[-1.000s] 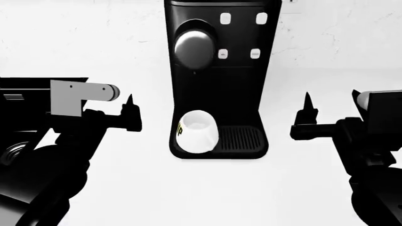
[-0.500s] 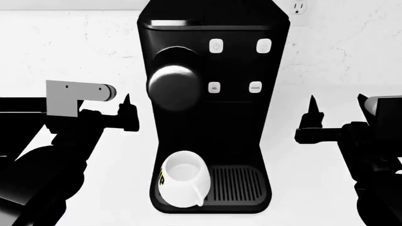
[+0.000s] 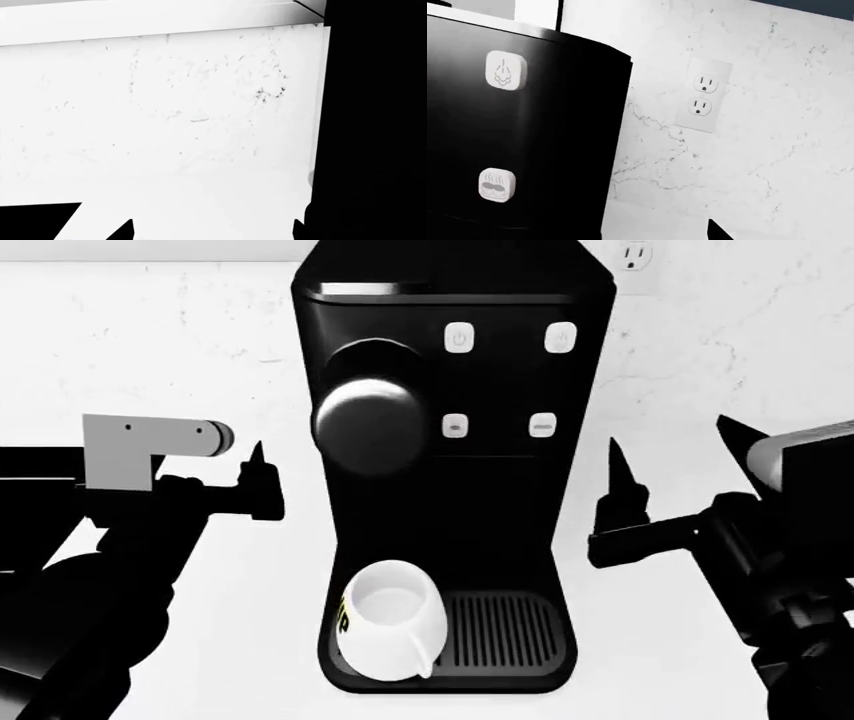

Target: Press the button on the coffee machine to serve coffee.

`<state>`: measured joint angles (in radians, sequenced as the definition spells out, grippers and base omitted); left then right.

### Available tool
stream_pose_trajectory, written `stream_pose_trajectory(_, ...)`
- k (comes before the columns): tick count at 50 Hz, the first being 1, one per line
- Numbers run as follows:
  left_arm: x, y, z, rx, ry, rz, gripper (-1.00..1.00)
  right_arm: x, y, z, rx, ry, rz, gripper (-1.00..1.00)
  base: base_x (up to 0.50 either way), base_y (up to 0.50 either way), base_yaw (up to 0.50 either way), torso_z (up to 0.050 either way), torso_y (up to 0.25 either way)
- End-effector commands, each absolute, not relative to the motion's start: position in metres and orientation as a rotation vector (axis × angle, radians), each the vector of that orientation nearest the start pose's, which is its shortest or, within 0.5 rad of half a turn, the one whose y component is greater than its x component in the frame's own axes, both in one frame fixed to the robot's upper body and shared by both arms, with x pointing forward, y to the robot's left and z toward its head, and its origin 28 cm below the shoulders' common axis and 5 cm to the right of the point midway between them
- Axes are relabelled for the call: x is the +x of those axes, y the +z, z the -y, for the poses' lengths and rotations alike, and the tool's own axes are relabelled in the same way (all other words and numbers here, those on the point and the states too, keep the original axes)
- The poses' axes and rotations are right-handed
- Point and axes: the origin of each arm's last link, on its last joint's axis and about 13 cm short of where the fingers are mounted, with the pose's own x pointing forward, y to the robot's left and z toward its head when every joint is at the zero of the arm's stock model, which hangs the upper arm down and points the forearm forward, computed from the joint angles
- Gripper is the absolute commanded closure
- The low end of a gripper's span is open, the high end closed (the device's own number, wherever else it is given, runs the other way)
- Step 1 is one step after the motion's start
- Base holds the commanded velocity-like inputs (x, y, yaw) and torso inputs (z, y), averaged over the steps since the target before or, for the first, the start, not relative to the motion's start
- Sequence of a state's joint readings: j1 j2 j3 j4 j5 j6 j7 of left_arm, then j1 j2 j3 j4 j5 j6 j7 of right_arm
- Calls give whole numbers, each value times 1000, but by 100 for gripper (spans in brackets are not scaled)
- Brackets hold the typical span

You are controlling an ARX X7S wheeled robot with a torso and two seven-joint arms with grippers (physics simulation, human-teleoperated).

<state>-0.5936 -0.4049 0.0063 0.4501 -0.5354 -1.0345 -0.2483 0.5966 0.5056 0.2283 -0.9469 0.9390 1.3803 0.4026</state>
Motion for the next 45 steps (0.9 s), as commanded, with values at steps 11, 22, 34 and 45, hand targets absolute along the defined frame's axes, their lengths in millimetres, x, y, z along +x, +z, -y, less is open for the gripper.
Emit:
stream_pose_trajectory(11, 271, 190, -263, 67, 18, -42, -100, 158, 255, 126, -400, 357, 223, -100, 0, 0, 0, 0, 0)
stream_pose_trajectory(22, 270, 189, -262, 73, 18, -45, -100, 165, 260, 118, -498, 432, 220, -100, 0, 0, 0, 0, 0)
stream_pose_trajectory(34, 270, 187, -266, 68, 19, -50, -100, 180, 261, 111, -509, 478, 171, -100, 0, 0, 0, 0, 0)
stream_pose_trajectory(45, 270, 187, -265, 67, 20, -51, -100, 189, 263, 112, -512, 486, 166, -100, 0, 0, 0, 0, 0)
